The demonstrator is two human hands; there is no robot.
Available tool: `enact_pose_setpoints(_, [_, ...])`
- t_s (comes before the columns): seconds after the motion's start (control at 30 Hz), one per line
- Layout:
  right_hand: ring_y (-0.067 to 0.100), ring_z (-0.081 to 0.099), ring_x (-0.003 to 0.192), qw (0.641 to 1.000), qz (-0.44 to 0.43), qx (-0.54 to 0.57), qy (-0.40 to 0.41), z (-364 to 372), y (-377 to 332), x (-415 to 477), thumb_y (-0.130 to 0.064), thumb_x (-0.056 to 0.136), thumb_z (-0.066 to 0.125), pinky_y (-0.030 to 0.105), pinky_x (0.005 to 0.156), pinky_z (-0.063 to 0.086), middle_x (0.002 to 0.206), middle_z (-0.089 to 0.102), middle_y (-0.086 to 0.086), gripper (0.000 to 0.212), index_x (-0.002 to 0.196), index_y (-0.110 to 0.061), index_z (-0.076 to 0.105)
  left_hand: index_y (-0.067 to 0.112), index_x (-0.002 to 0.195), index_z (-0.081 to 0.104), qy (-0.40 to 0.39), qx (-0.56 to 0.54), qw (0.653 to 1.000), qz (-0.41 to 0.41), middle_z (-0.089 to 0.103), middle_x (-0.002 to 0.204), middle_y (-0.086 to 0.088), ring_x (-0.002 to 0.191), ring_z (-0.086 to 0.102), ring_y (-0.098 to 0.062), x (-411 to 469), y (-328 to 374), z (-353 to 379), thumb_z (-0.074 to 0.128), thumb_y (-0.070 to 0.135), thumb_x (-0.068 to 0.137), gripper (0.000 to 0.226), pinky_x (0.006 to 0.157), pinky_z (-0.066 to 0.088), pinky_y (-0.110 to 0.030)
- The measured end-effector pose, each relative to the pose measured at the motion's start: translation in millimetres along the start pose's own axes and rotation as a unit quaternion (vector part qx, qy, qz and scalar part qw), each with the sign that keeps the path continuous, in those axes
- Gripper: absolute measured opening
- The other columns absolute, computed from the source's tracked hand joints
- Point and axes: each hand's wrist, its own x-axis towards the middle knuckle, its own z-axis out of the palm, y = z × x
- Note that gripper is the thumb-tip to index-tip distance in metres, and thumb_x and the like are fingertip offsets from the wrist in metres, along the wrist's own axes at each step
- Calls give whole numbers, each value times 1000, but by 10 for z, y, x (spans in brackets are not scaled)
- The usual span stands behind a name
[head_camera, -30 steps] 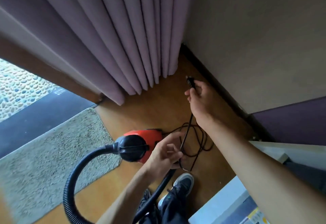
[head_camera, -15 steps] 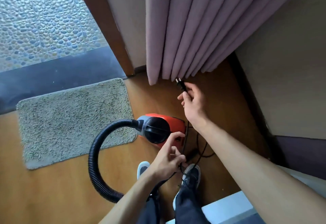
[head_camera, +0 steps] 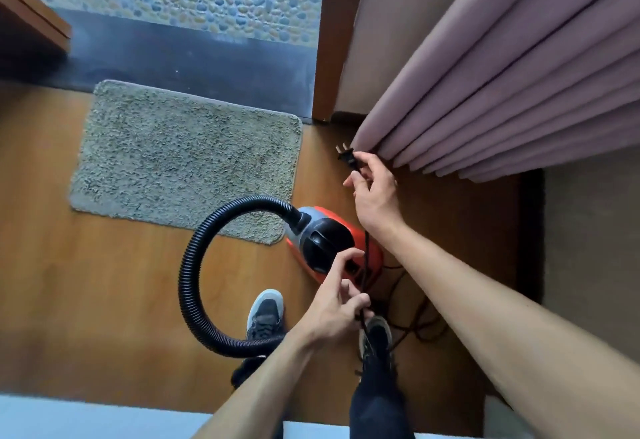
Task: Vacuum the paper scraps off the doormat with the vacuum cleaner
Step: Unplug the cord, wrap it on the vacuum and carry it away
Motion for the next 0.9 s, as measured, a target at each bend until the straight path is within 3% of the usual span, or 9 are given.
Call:
enact_pose_setpoints(0.13, [16, 64, 81, 992, -66, -25, -105, 110, 49, -34, -7, 93, 53, 38, 86, 51, 79, 66, -4, 32, 123, -16, 62, 46, 138, 33, 53, -41, 998, -16, 51, 77, -6, 77, 71, -20, 78, -184, 176, 53, -3, 96, 68, 59, 56, -27])
enact_pose_setpoints(0.27, [14, 60, 75, 973, -111, -42, -199, 197, 228, -99, -7, 95, 52, 28, 77, 49, 76, 62, -11, 34, 126, -17, 61, 51, 136, 31, 90, -79, 992, -30, 52, 74, -2, 79, 72, -23, 226, -440, 364, 53, -3, 97, 70, 62, 57, -34])
enact_pose_setpoints(0.37, [13, 61, 77, 968, -106, -46, -223, 261, 445, -145, -10, 95, 52, 28, 78, 50, 77, 62, -11, 33, 126, -20, 60, 62, 123, 34, 112, -99, 988, -26, 53, 74, -2, 79, 73, -23, 339, -687, 502, 52, -2, 98, 71, 63, 58, -38])
enact_pose_setpoints(0.57, [21, 65, 90, 964, -79, -75, -241, 472, 983, -250, -17, 95, 53, 37, 86, 51, 91, 69, -3, 31, 124, -25, 59, 76, 107, 35, 157, -108, 981, -34, 55, 83, -14, 56, 65, -6, 493, -1187, 635, 52, 1, 98, 78, 58, 53, -29])
enact_pose_setpoints(0.67, [24, 65, 92, 961, -74, -91, -248, 655, 1193, -269, -19, 93, 52, 42, 87, 51, 94, 70, 1, 32, 123, -27, 58, 69, 109, 37, 176, -116, 976, -50, 55, 81, -15, 48, 61, -4, 618, -1420, 626, 49, -1, 98, 72, 53, 50, -28])
enact_pose_setpoints(0.8, [23, 60, 97, 956, -85, -107, -259, 896, 1415, -251, -15, 93, 53, 44, 91, 49, 99, 64, 3, 32, 123, -24, 59, 38, 125, 43, 194, -122, 970, -76, 52, 75, -8, 50, 62, -6, 804, -1656, 561, 49, -4, 97, 51, 50, 49, -30])
enact_pose_setpoints(0.9, [22, 55, 99, 956, -86, -120, -253, 1031, 1526, -204, -10, 95, 52, 40, 91, 48, 99, 54, 2, 32, 122, -22, 61, 36, 117, 48, 204, -124, 967, -88, 54, 77, -6, 58, 66, -12, 951, -1777, 532, 49, -4, 97, 44, 44, 45, -26])
